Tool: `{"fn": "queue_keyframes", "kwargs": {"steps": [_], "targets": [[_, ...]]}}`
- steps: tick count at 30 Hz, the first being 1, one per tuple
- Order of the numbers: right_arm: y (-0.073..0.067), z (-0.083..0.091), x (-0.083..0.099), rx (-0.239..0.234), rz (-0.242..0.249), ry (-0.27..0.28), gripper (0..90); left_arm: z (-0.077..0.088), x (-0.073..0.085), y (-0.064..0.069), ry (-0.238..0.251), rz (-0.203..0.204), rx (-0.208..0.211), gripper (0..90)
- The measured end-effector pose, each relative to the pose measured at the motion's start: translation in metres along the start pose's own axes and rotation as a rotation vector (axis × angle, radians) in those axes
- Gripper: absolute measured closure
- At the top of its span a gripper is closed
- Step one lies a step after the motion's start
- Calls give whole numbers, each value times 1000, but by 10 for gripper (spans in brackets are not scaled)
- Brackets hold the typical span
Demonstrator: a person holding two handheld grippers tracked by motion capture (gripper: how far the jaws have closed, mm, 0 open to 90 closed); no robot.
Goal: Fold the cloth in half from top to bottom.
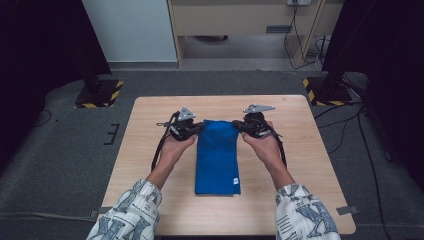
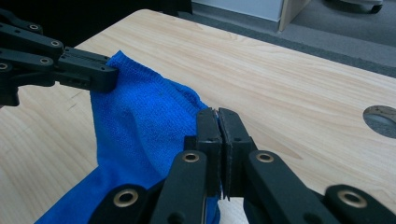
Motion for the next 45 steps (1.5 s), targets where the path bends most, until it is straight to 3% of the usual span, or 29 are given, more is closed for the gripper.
{"fn": "queue_keyframes", "kwargs": {"steps": [8,30,39,45], "targets": [[-7,6,9,-21,10,0,884,7,6,2,6,5,10,874],[-27,26,38,-57,23,-8,883,26,25,25,20,-7,42,869],[-37,33,62,-79,32,-28,883,33,42,35,10,0,71,864],[-41,36,68,-88,50,-34,883,39,48,42,9,-3,85,866]]}}
Point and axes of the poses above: each handheld gripper's, and its own axes: z roughly backward along the jaws, x roughly out of its underside, y roughly to its right, the point moved 3 cm from there along -z, roughly forward along the jaws, and after that the axes turned 3 degrees about y, right-handed, at the moved point
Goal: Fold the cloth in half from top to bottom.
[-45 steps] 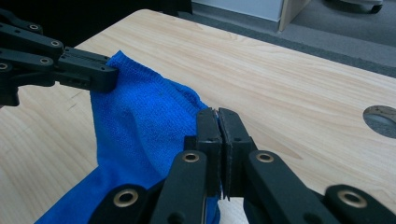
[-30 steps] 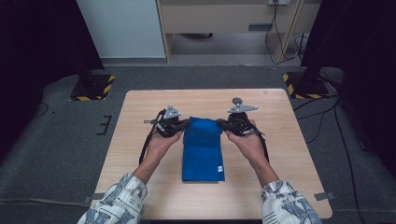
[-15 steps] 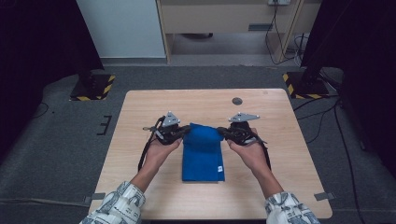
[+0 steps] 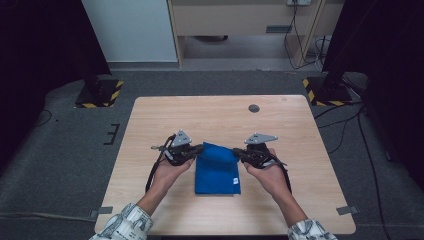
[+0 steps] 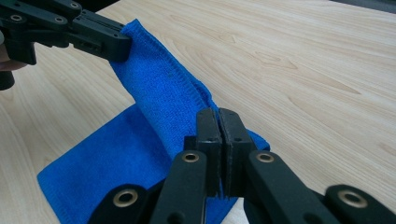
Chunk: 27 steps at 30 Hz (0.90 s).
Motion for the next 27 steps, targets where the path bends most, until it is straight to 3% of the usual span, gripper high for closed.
{"fn": "queue_keyframes", "kwargs": {"steps": [12,27], "targets": [[-11,8,20,-17,13,-17,881,6,25,14,-19,4,42,862],[-26,17,39,-37,24,-27,878,16,42,28,-26,-4,71,849]]}}
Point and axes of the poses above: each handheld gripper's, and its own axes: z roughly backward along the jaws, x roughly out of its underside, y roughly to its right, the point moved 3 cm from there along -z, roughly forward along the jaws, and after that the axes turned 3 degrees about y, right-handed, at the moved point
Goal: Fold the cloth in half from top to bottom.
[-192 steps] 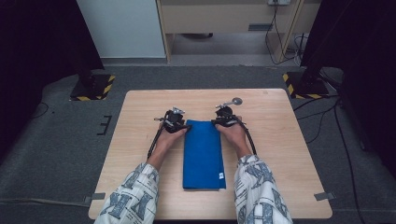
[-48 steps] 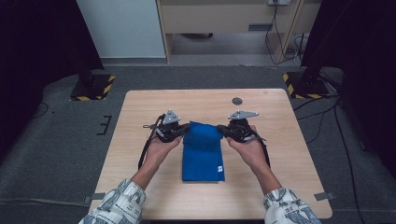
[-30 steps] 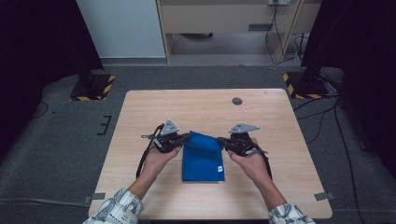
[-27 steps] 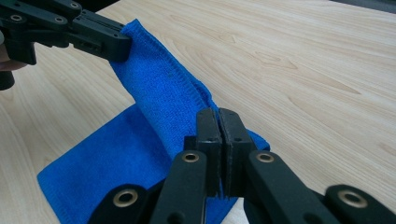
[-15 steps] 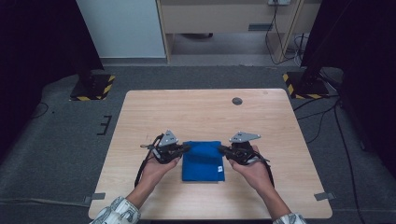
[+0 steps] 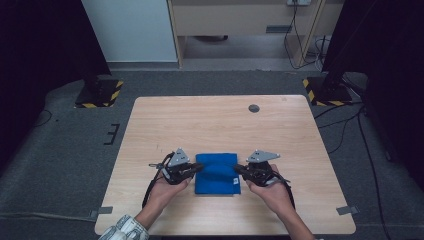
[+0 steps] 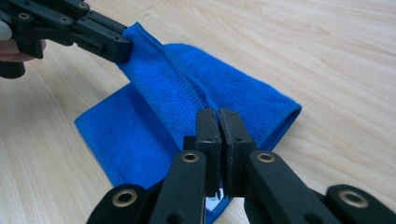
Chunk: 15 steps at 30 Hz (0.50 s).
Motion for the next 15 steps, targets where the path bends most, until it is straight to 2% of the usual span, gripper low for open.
{"fn": "queue_keyframes", "kwargs": {"steps": [7,15], "targets": [[-6,-2,12,-14,-1,-21,877,4,11,6,-29,-20,16,834],[-12,-6,25,-26,-1,-48,872,5,20,7,-68,-25,26,794]]}}
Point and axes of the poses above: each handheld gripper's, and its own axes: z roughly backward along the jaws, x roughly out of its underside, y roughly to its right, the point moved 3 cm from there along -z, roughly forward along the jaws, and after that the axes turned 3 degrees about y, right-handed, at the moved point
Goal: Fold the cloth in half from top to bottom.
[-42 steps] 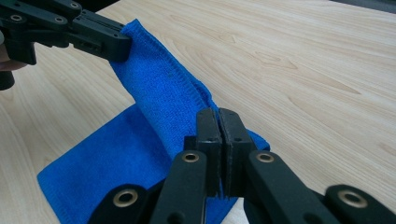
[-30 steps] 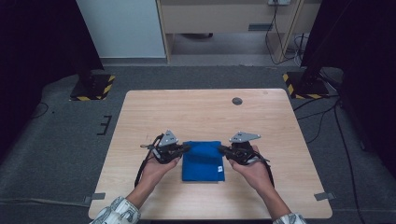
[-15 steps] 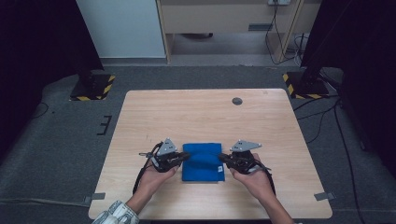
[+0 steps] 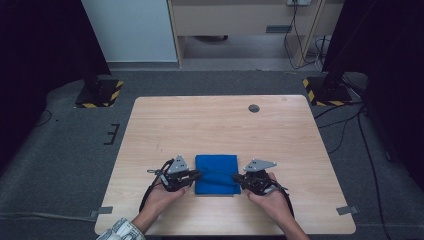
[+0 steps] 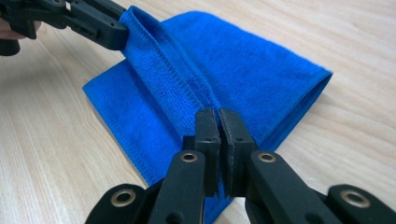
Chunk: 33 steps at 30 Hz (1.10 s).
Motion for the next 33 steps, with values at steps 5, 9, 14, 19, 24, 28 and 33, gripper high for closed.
{"fn": "queue_keyframes", "kwargs": {"steps": [5,9,14,19,24,28,33], "targets": [[-4,-2,6,-8,8,-19,856,2,5,3,-13,-21,-4,712],[-6,-1,9,-9,8,-22,828,3,7,4,-18,-13,-1,661],[-10,1,14,-12,15,-37,805,6,11,5,-24,-13,-1,627],[-13,3,18,-16,19,-30,751,9,12,8,-28,-19,3,616],[-16,7,17,-18,5,-29,667,16,13,8,-11,-10,-1,595],[-17,12,16,-19,5,-28,621,22,12,8,17,4,-6,578],[-18,15,15,-15,3,-25,574,26,11,7,36,11,-12,566]]}}
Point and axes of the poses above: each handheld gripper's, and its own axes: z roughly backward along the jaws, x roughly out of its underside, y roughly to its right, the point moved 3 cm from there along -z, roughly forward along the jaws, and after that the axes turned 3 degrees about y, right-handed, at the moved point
